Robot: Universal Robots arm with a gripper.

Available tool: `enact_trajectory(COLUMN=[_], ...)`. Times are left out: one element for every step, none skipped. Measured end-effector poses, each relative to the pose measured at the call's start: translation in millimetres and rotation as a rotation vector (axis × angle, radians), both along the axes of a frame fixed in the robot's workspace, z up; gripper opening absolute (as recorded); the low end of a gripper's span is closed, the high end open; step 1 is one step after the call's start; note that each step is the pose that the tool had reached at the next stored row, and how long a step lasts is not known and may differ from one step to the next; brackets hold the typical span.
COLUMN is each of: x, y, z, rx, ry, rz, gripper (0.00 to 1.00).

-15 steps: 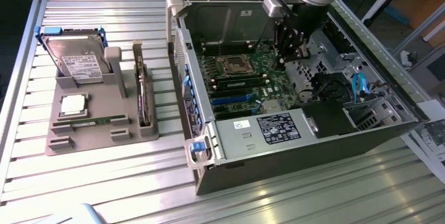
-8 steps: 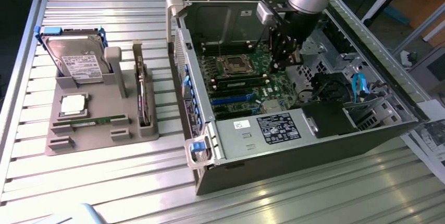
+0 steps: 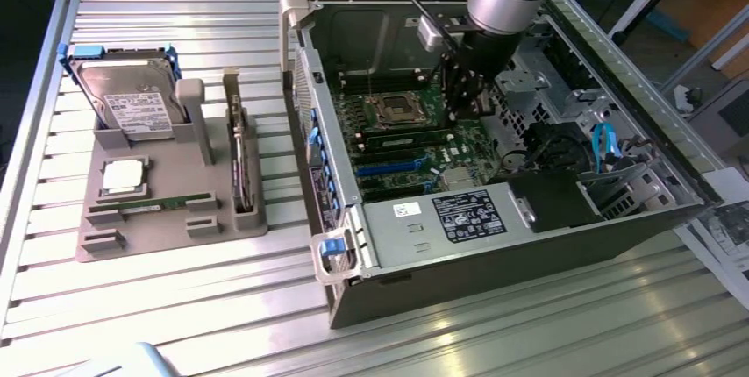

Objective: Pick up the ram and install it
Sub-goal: 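Press down the ram until it locks into place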

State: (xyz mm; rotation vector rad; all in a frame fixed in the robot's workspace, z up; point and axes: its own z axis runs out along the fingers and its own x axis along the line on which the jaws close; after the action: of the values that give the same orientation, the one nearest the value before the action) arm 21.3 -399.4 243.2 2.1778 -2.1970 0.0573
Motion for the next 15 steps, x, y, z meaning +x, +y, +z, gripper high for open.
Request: enact_trajectory(x=[-0.3, -0.4, -0.5, -0.5, -0.5, -0.5, -0.5, -0.5, -0.5, -0.5, -0.5, -0.5, -0.5, -0.5, -0.5], y=[0.1, 0.1, 0.1, 0.1, 0.0, 0.0, 0.1, 0.1, 0.1, 0.1, 0.1, 0.0, 0.0, 0.0, 0.0], z=[-2.7, -4.5, -5.9, -7.4, -7.6, -7.7, -7.9, -8.0, -8.4, -9.0, -9.4, -10.1, -10.7, -12.8, -13.8], rx=[-0.0002, -0.0002, -0.0002, -0.0002, -0.0005, -0.0003, 0.0, 0.0001, 0.0004, 0.0005, 0.0001, -0.0002, -0.0004, -0.0001, -0.0003], ry=[0.0001, 0.0001, 0.0001, 0.0, 0.0002, 0.0001, 0.0, 0.0001, 0.0, -0.0001, 0.0, 0.0001, 0.0002, 0.0002, 0.0002], rz=[0.0, 0.0, 0.0, 0.0, 0.0, 0.0, 0.0, 0.0, 0.0, 0.0, 0.0, 0.0, 0.0, 0.0, 0.0], gripper=[0.11, 0.11, 0.11, 0.11, 0.11, 0.11, 0.11, 0.11, 0.11, 0.11, 0.11, 0.11, 0.11, 0.11, 0.11])
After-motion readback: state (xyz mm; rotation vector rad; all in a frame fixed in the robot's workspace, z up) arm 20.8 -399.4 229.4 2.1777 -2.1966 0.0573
